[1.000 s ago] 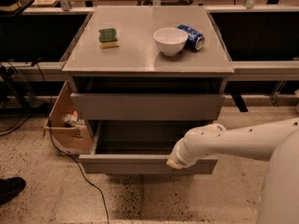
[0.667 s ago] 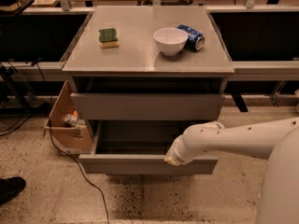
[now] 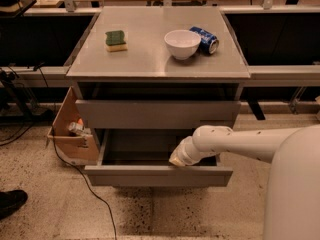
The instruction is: Open middle drawer
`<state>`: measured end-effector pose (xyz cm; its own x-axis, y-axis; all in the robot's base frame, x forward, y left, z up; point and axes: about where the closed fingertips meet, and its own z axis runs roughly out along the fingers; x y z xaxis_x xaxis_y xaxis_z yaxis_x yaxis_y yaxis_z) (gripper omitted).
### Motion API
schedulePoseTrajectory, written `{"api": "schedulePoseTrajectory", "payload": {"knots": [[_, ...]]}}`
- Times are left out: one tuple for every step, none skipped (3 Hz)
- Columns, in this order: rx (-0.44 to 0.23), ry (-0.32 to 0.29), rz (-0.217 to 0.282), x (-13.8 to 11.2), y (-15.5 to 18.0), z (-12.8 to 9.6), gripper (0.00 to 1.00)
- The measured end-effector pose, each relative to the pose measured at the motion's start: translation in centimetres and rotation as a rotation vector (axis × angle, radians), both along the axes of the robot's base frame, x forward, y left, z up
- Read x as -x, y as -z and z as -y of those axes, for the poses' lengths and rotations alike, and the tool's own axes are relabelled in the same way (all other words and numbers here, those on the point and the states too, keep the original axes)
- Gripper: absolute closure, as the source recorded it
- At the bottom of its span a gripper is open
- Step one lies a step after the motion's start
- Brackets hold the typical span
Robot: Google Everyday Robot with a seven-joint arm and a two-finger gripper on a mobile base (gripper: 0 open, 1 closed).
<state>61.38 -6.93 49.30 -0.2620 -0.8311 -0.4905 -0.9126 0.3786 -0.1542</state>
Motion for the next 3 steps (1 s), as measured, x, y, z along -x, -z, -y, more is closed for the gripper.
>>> {"api": "schedulePoseTrajectory", "payload": {"knots": [[-0.069, 0.016, -0.019, -3.2, 2.4, -1.2, 1.00], [-0.105, 0.037, -0.034, -4.7, 3.9, -1.7, 1.00], [-0.104, 0.063, -0.076, -4.8, 5.2, -1.8, 1.00]]}}
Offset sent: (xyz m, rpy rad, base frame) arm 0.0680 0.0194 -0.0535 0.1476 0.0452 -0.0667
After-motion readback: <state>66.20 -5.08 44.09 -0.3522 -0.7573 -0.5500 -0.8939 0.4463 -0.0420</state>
